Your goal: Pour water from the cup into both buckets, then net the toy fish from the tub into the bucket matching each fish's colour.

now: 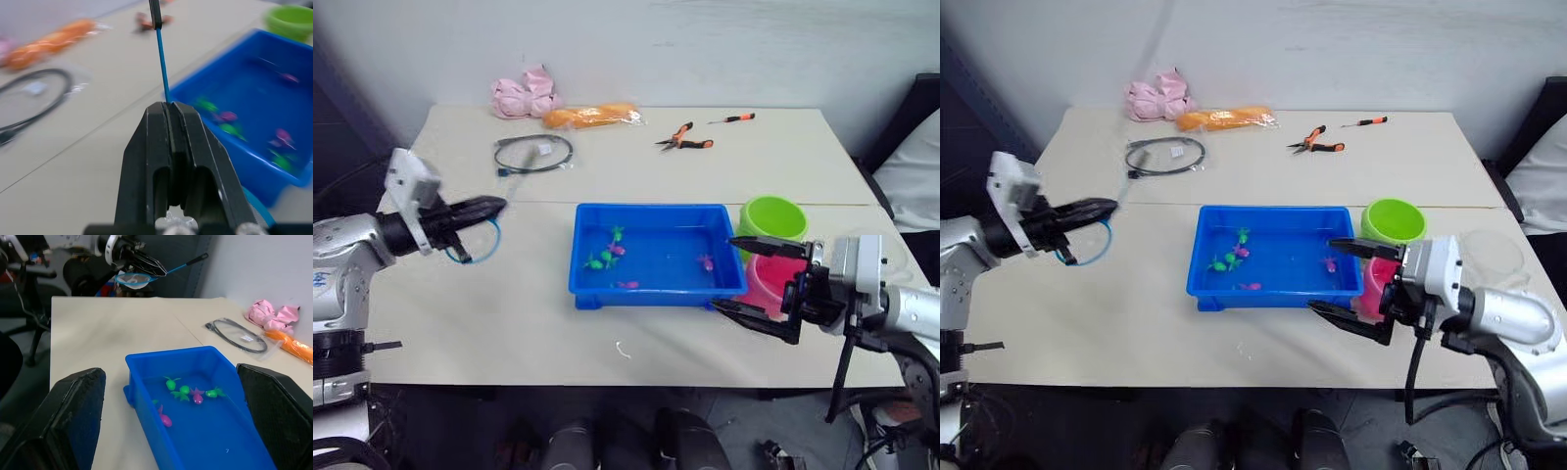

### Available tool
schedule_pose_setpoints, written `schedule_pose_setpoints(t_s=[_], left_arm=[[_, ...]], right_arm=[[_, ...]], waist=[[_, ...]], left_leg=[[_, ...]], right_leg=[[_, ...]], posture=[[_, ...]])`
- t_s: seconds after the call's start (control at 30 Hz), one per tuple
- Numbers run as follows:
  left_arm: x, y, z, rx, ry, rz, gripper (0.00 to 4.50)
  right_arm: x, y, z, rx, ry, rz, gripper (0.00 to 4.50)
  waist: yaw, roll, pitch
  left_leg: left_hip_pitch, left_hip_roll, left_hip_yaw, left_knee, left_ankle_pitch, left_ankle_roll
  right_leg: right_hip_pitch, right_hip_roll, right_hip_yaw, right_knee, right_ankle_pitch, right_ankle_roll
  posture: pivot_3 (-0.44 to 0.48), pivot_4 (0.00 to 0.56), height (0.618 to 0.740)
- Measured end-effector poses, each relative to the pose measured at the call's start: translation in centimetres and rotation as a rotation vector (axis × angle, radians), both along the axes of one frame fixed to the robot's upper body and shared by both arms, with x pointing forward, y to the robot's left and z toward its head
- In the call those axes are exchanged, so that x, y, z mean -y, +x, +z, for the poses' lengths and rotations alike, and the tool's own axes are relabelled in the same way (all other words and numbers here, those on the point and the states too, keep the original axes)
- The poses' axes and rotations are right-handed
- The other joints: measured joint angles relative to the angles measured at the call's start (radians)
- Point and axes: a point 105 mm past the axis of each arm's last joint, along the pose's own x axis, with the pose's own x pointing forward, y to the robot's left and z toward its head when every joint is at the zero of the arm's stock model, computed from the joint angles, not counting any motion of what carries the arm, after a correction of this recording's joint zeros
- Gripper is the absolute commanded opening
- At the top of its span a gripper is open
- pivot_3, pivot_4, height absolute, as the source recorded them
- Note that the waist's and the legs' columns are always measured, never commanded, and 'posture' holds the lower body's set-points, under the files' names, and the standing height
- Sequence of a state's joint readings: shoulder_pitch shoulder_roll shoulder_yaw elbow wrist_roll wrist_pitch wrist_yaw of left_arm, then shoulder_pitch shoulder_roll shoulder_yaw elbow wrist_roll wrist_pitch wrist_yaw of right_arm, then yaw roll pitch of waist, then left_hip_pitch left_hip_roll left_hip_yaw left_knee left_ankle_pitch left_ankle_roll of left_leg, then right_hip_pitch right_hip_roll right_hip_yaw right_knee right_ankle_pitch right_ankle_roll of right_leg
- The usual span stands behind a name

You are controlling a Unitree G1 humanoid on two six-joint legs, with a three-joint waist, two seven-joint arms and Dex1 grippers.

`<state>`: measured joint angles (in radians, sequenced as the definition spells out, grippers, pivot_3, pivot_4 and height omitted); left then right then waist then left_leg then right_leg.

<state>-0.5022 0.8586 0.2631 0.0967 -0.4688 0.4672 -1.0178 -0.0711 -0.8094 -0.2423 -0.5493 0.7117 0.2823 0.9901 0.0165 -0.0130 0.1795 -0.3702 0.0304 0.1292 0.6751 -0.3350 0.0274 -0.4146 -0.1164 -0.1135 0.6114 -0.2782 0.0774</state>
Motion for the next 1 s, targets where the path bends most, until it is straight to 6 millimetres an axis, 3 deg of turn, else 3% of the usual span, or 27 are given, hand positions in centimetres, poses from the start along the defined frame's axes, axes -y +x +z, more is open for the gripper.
schedule_pose_setpoints(t_s=[0.13, 0.3, 0.37, 0.53, 1.0], left_arm=[[4.2, -1.4, -0.7, -0.052, 0.134, -0.306, 0.04], [11.1, -2.8, 0.0, -0.026, 0.286, -0.676, 0.04], [12.8, -3.2, -1.0, -0.037, 0.337, -0.769, 0.04], [14.9, -4.0, -3.4, -0.083, 0.388, -0.893, 0.04], [16.4, -4.2, -3.3, -0.104, 0.352, -0.932, 0.04]], right_arm=[[-0.8, 0.5, 0.8, 0.008, -0.021, 0.03, 4.5], [-2.1, 1.3, 1.1, -0.063, -0.074, 0.086, 4.5], [-2.9, 1.1, 0.6, -0.114, -0.085, 0.127, 4.5], [-4.6, 1.3, -0.7, -0.199, -0.14, 0.163, 4.5], [-5.1, 1.7, -2.6, -0.245, -0.26, 0.151, 4.5]], waist=[[0.006, 0.0, 0.0], [0.007, 0.0, 0.0], [0.004, 0.0, 0.0], [-0.008, 0.0, 0.0], [-0.003, 0.0, 0.0]], left_leg=[[-0.001, 0.0, 0.0, 0.0, 0.0, 0.0], [-0.004, 0.0, 0.001, 0.007, -0.001, 0.004], [-0.004, -0.001, 0.003, 0.007, -0.002, 0.006], [-0.005, 0.0, 0.005, 0.008, -0.002, 0.006], [-0.006, 0.0, 0.004, 0.009, -0.002, 0.007]], right_leg=[[-0.001, 0.001, 0.0, 0.0, 0.0, -0.001], [-0.001, 0.004, 0.0, 0.005, 0.0, 0.001], [-0.001, 0.005, 0.001, 0.005, 0.001, 0.001], [-0.003, 0.005, 0.001, 0.007, 0.001, 0.002], [-0.003, 0.005, 0.003, 0.007, 0.001, 0.002]], posture=[[0.0, 0.15, 0.74], [0.0, 0.15, 0.74], [0.0, 0.15, 0.74], [0.0, 0.15, 0.74], [0.0, 0.15, 0.74]])
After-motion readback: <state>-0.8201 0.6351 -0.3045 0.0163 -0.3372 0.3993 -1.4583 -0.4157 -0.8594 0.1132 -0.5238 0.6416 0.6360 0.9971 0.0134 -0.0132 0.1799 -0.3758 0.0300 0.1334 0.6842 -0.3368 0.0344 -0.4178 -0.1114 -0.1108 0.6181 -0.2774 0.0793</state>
